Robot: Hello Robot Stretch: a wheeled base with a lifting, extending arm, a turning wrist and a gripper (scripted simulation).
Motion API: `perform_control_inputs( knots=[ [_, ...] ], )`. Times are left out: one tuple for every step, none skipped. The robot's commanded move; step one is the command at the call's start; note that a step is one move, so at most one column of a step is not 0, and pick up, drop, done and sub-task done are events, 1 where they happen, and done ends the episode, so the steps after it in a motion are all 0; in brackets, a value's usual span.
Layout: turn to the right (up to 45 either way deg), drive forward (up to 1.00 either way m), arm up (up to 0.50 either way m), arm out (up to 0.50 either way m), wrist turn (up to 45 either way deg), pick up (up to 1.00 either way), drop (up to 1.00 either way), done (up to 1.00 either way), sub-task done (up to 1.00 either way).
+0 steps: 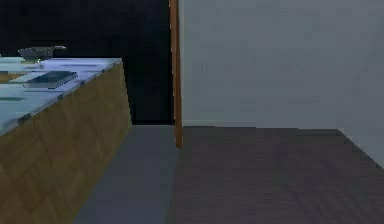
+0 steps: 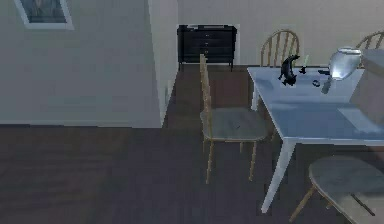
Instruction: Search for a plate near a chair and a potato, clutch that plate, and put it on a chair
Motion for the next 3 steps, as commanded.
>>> perform_control_inputs(
  knots=[
    [6.0, 0.00, 0.00, 0.00, 0.0, 0.00, 0.00, 0.00, 0.00],
    [0.0, 0.15, 0.00, 0.00, 0.0, 0.00, 0.00, 0.00, 0.00],
    [-30.0, 0.00, 0.00, 0.00, 0.0, 0.00, 0.00, 0.00, 0.00]
  ],
)
